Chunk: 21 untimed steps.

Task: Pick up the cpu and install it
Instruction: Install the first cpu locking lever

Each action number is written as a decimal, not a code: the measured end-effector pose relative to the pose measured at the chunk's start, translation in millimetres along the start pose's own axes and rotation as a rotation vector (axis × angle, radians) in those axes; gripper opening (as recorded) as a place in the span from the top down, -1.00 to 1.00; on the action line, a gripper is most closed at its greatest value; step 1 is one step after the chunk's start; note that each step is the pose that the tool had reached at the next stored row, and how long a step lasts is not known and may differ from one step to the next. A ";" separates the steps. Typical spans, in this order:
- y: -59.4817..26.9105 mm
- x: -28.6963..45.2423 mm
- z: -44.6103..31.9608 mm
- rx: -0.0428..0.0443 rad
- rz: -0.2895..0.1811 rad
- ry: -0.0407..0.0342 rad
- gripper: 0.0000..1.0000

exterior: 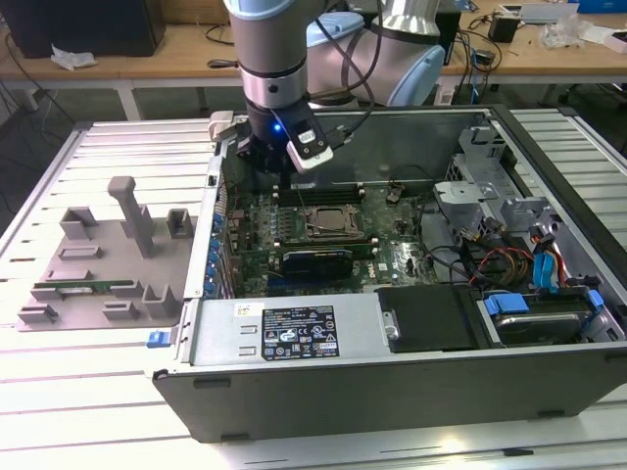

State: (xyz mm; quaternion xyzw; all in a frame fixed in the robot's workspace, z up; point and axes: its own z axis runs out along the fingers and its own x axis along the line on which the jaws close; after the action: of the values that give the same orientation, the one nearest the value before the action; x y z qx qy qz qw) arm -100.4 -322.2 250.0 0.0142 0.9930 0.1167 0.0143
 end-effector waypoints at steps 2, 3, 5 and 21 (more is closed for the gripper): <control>-0.1 0.0 0.3 -0.0060 0.000 0.0000 0.79; -0.1 0.0 0.3 -0.0061 0.000 0.0001 0.79; -0.1 -0.6 0.2 -0.0061 0.000 0.0002 0.79; 0.4 -41.7 3.3 -0.0062 -0.003 -0.0122 0.79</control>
State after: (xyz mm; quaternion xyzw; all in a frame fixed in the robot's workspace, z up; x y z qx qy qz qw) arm -58.6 -322.4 247.9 0.0135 0.9925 0.1197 0.0206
